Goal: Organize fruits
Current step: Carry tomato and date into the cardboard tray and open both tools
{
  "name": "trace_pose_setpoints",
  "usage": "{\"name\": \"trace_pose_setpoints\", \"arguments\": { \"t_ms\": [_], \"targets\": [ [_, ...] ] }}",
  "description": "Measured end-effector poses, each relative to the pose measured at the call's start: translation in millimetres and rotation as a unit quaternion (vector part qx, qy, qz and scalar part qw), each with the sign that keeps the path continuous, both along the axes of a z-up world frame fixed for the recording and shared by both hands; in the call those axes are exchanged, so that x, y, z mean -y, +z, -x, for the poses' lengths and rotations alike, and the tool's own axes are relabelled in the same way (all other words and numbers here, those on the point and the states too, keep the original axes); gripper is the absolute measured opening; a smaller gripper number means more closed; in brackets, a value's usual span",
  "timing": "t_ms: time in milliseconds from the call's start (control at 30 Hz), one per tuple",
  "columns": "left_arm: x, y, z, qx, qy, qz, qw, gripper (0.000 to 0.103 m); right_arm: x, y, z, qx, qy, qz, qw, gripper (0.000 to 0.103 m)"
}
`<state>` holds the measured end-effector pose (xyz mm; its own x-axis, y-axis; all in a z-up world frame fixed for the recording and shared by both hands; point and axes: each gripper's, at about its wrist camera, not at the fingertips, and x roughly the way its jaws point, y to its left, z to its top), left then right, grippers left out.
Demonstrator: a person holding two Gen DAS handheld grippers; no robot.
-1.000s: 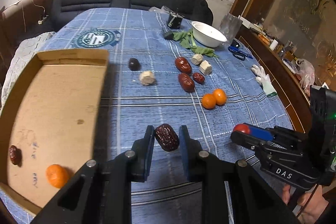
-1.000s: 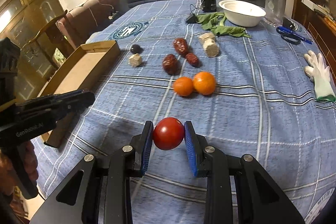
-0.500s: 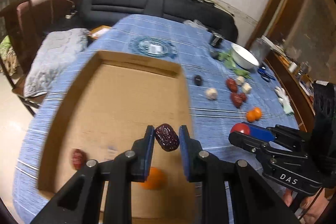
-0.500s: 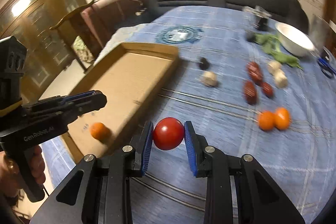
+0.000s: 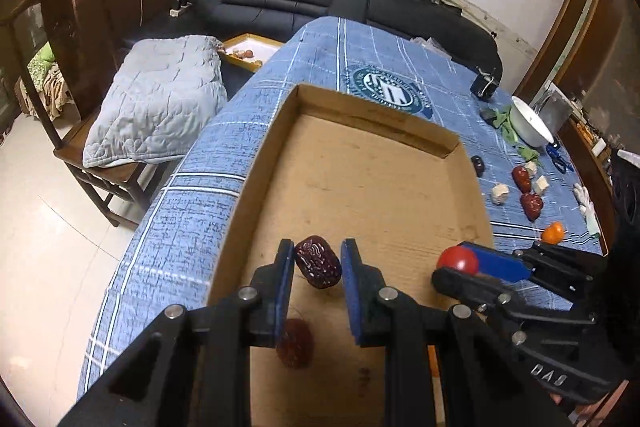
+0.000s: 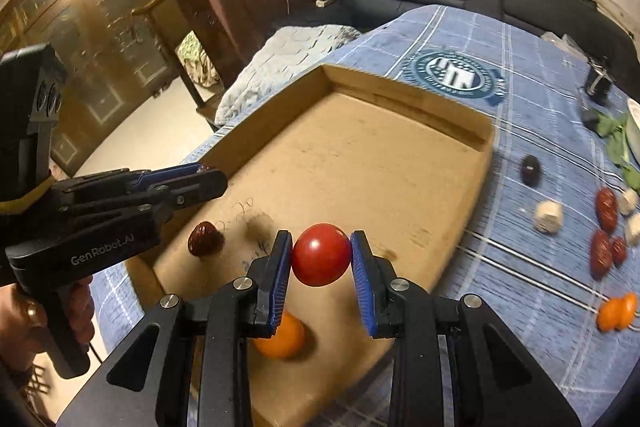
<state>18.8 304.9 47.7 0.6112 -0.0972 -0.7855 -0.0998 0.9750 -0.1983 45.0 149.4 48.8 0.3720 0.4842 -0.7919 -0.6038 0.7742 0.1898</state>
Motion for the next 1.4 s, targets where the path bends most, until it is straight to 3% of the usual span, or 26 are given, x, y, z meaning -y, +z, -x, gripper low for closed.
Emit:
{"name": "trace_pose_setpoints", "arguments": {
  "t_ms": [433, 667, 733, 767, 1167, 1400],
  "targets": [
    [-5.8, -27.3, -17.4, -0.033, -0.005, -0.012, 0.9994, 0.027, -23.2, -24.7, -9.8, -0.026, 0.004, 0.032, 0.999, 0.029],
    [-7.0, -26.6, -12.9, -0.032, 0.004, -0.024, 0.9992, 0.027, -19.1, -30.3, -11.6, -0.036, -0.002, 0.036, 0.999, 0.030],
    [-8.4, -25.3, -9.2, -0.033, 0.012, -0.025, 0.9991, 0.032, -16.3, -28.2, -9.2, -0.031, -0.001, 0.040, 0.999, 0.031],
    [-8.9, -24.3, -6.7, -0.031, 0.016, -0.025, 0.9990, 0.039, -14.1, -27.1, -7.2, -0.029, 0.000, 0.043, 0.999, 0.031],
    [3.8, -3.4, 28.5, -0.007, 0.061, -0.050, 0.9968, 0.060, 31.6, 1.9, 24.8, -0.001, -0.004, 0.021, 1.000, 0.036],
    [42.6, 8.5, 32.5, 0.002, 0.053, -0.065, 0.9965, 0.075, 78.4, 6.9, 39.8, -0.003, -0.022, 0.011, 1.000, 0.039]
  ]
}}
